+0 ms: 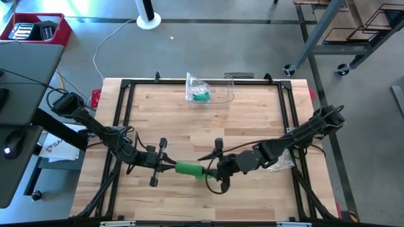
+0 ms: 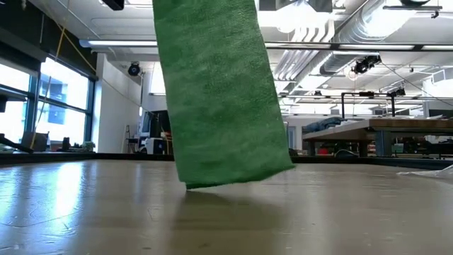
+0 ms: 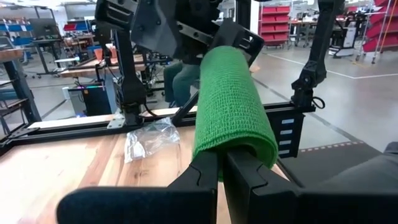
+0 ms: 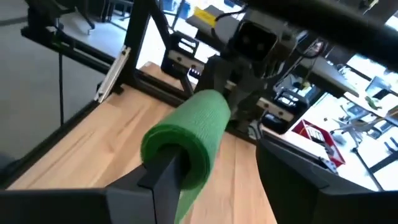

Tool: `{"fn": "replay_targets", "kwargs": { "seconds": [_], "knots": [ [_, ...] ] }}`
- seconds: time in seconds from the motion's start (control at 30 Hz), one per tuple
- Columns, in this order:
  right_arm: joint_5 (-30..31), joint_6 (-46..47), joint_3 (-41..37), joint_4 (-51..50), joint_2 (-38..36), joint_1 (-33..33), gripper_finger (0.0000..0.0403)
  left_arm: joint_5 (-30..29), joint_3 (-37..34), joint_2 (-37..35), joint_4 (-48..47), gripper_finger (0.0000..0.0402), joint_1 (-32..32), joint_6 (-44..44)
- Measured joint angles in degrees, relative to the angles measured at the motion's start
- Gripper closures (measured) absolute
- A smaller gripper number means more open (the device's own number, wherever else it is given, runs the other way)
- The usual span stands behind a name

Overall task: Roll bandage
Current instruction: Roll the green bandage

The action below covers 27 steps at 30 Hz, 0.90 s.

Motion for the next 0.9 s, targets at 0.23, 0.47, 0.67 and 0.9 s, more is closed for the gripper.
{"fn": "replay_targets", "kwargs": {
  "seconds": [0.23,0.47,0.67,0.9],
  "knots": [
    [-1.89,-0.02,0.02,-0.06,1.46,-0.98,0.0277,-0.9,-0.02,0.04,-0.08,0.04,0.1,-1.26],
    [-0.96,-0.03,0.02,-1.87,1.45,-0.73,0.0391,-5.7,0.02,-1.7,-6.48,0.0332,0.09,-5.52],
    [1.4,6.4,-1.78,-11.44,-2.33,-0.33,0.0397,-7.0,0.02,-9.09,-23.33,0.0263,0.07,-14.04],
    [-0.45,7.96,-20.55,3.83,-14.89,0.18,0.0398,-9.2,0.02,-9.23,-19.15,0.0248,-0.74,-8.53]
  ]
}}
